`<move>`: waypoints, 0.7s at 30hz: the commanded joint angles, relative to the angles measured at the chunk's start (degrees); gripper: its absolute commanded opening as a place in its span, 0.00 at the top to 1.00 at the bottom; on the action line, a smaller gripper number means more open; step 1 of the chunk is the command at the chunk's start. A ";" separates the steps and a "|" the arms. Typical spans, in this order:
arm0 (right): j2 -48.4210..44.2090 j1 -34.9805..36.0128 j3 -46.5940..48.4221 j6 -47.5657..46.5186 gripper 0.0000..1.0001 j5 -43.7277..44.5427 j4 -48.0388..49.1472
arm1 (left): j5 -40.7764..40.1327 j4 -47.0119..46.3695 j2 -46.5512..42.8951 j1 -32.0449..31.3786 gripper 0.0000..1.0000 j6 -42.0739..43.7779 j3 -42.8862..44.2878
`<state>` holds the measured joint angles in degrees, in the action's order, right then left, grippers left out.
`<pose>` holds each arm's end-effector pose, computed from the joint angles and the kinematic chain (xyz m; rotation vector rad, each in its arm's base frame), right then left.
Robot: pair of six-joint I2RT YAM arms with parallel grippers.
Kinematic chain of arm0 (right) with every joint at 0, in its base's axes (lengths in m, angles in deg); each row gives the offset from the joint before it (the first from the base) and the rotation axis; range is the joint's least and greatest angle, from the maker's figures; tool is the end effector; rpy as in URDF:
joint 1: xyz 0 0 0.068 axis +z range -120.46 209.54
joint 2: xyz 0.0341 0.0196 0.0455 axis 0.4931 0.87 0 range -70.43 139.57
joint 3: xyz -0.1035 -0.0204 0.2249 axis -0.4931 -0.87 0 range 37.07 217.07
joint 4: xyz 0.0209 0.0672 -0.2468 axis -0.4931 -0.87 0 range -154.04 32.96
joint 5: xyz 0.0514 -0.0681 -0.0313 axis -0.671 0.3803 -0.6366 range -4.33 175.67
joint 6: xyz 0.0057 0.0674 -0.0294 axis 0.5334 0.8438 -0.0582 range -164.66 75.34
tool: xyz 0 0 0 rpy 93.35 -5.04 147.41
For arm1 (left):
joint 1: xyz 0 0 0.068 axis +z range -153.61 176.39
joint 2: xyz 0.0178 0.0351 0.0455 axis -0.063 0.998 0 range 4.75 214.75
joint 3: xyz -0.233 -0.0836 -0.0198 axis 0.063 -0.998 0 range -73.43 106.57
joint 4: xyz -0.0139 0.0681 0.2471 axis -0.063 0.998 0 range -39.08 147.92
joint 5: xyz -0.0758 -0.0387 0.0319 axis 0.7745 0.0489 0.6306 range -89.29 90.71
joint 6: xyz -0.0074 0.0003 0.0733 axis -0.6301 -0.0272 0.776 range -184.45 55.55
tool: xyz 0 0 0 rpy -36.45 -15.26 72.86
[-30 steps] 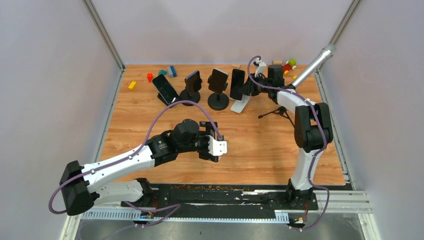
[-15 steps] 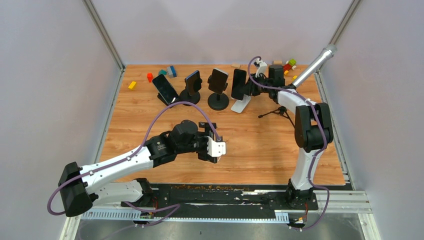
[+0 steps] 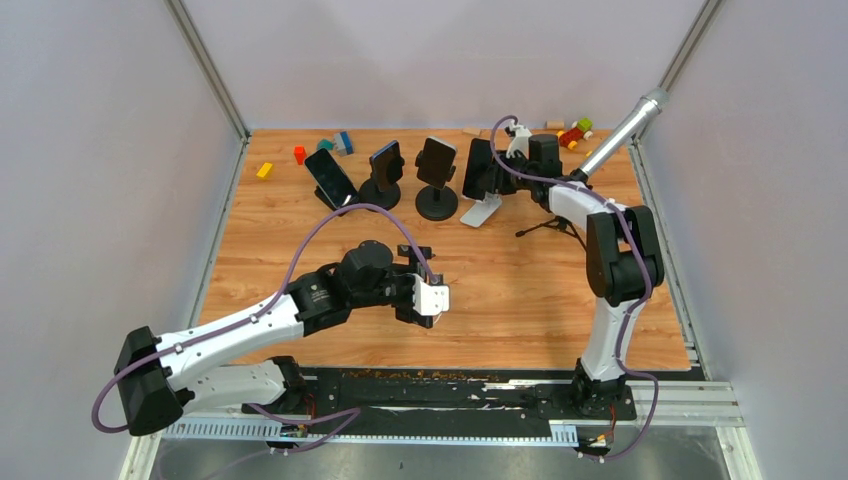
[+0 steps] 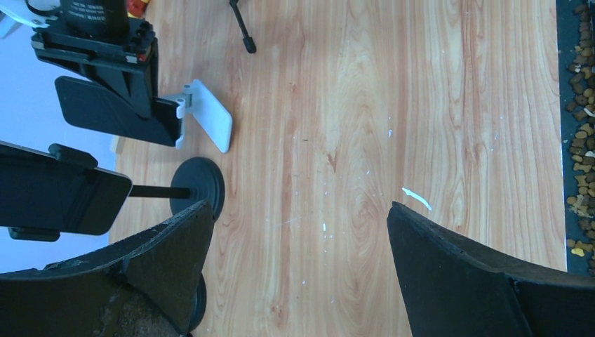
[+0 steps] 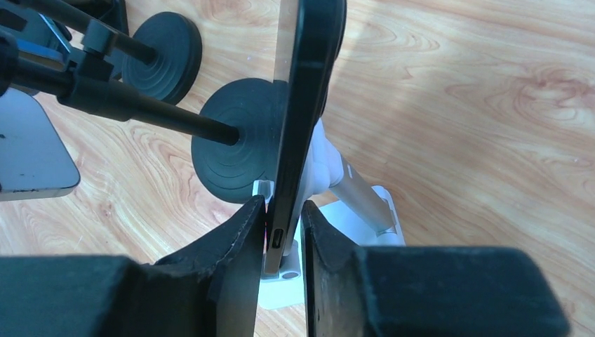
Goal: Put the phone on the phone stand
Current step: Place the phone stand with the phone at the center of the board.
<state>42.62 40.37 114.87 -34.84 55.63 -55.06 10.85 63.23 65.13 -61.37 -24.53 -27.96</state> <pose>0.4366 0.1148 0.1738 -0.3287 2.1369 0.7719 0.1344 -0.2332 0.2556 1.6208 1.2693 -0.3745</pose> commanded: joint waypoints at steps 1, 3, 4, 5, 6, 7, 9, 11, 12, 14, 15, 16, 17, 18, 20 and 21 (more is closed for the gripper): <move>-2.01 0.33 -1.85 1.31 0.73 3.81 -1.20 | 1.70 -1.13 -1.81 -0.14 0.00 -0.28 0.06; -2.30 0.39 -2.30 1.34 0.71 3.99 -1.40 | 2.01 -1.12 -1.88 -0.17 0.00 -0.35 0.05; -2.65 0.35 -2.52 1.24 0.71 4.18 -1.52 | 2.05 -1.09 -1.86 -0.14 0.00 -0.36 -0.01; -2.97 0.41 -2.82 1.06 0.71 4.43 -1.66 | 2.14 -1.01 -1.92 -0.15 0.00 -0.37 -0.02; -3.28 0.34 -3.09 0.83 0.70 4.73 -1.76 | 2.16 -0.99 -1.97 -0.16 0.00 -0.37 0.01; -3.71 0.33 -3.36 0.55 0.69 5.14 -1.73 | 2.17 -0.98 -2.10 -0.16 0.00 -0.37 -0.01; -4.57 0.41 -3.86 -0.18 0.68 5.64 -1.73 | 2.32 -0.90 -2.34 -0.15 0.00 -0.35 -0.06; -5.21 0.39 -4.33 -0.60 0.66 5.93 -2.98 | 2.51 -0.89 -2.37 -0.17 0.00 -0.37 -0.18; -5.48 0.39 -4.53 -0.75 0.65 5.83 -3.45 | 2.56 -0.89 -2.37 -0.12 0.00 -0.37 -0.20; -5.97 0.40 -4.84 -0.85 0.63 6.00 -3.96 | 2.78 -0.89 -2.44 -0.16 0.00 -0.37 -0.21; -6.40 0.35 -4.97 -0.94 0.62 6.23 -4.15 | 2.83 -0.89 -2.50 -0.12 0.00 -0.37 -0.28; -6.69 0.35 -5.07 -0.95 0.60 6.49 -4.38 | 2.93 -0.82 -2.52 -0.14 0.00 -0.37 -0.29; -6.97 0.33 -5.28 -1.09 0.59 6.69 -4.59 | 2.95 -0.73 -2.65 -0.16 0.00 -0.37 -0.29; -7.23 0.35 -5.36 -1.25 0.57 7.00 -4.75 | 3.00 -0.65 -2.69 -0.12 0.00 -0.37 -0.30; -7.76 0.33 -5.60 -1.58 0.54 7.68 -5.25 | 3.07 -0.59 -2.86 -0.15 0.00 -0.37 -0.36; -8.10 0.40 -5.64 -1.75 0.52 7.98 -5.53 | 3.06 -0.56 -2.96 -0.20 0.00 -0.37 -0.42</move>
<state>38.64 40.72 109.47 -35.14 61.73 -60.24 12.70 63.28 63.86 -61.37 -24.57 -27.98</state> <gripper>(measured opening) 0.451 0.999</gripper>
